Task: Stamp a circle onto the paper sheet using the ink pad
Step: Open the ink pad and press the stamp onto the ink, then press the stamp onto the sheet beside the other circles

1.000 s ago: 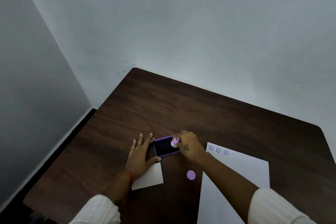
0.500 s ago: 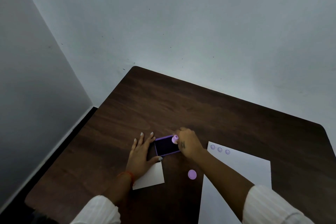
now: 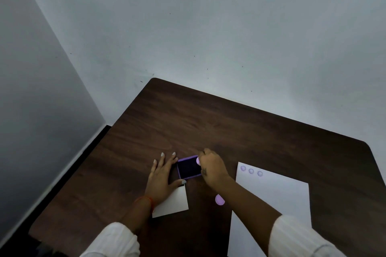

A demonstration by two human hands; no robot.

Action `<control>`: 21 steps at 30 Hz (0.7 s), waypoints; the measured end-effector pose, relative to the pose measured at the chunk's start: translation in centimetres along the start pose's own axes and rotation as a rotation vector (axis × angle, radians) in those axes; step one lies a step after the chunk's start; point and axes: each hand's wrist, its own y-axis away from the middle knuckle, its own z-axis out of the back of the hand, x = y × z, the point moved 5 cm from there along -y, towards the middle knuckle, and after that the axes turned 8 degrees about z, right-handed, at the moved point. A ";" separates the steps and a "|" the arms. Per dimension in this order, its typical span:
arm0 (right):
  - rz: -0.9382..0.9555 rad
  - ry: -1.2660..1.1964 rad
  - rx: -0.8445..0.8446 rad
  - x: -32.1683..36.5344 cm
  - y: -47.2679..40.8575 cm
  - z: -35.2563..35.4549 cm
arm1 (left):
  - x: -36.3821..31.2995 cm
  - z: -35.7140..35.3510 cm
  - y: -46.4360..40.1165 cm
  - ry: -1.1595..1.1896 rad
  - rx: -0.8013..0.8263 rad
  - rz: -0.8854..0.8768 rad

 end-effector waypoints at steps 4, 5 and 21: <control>-0.191 -0.525 -0.104 -2.0 0.5 1.5 | -0.2 0.2 0.1 0.006 0.003 0.006; -0.227 -0.684 -0.190 -2.4 1.2 1.8 | -0.2 0.2 0.2 0.011 0.002 0.006; -0.607 -2.342 -0.538 -5.5 14.7 0.0 | -1.6 0.5 0.8 0.121 -0.094 0.077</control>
